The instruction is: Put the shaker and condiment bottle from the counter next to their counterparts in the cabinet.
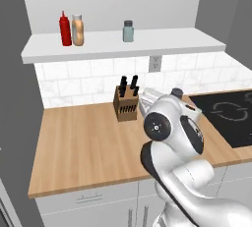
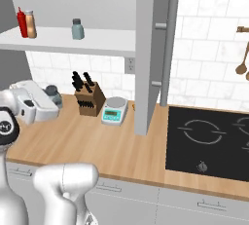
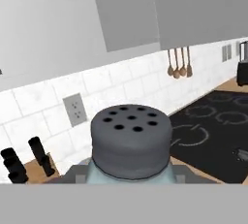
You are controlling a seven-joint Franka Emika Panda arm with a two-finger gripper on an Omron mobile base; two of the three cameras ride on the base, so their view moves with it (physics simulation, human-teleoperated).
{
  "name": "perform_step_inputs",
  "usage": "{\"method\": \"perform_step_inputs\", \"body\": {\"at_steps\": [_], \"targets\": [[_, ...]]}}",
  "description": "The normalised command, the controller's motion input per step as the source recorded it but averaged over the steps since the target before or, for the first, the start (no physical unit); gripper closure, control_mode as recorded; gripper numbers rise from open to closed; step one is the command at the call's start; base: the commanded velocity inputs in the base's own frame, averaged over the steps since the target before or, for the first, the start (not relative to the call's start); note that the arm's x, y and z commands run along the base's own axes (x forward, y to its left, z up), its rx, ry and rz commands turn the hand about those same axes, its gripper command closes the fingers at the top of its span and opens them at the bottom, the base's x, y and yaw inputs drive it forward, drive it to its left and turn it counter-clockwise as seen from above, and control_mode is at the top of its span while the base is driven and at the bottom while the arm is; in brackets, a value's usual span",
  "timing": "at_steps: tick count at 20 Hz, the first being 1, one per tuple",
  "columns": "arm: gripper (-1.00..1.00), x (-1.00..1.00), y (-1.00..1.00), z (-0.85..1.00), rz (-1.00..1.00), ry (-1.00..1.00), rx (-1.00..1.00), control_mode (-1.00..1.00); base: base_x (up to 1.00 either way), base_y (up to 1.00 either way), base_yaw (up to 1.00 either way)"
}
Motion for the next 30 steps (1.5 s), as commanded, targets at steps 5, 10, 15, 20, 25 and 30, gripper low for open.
{"method": "perform_step_inputs", "body": {"at_steps": [5,10,15,20,25,30], "targets": [[1.0,-0.05,0.0,0.83,0.15,-0.06,0.0,-1.0,0.0,0.0,0.0],[1.0,0.0,0.0,0.78,0.17,0.0,0.0,-1.0,0.0,0.0,0.0],[1.0,0.13,-0.1,0.66,0.13,0.01,0.0,-1.0,0.0,0.0,0.0],[1.0,0.39,-0.23,0.43,0.12,0.09,0.0,-1.0,0.0,0.0,0.0],[1.0,0.5,-0.24,0.12,0.18,0.08,0.0,-1.0,0.0,0.0,0.0],[1.0,0.66,-0.02,-0.23,0.29,0.05,-0.04,-1.0,0.0,0.0,0.0]]}}
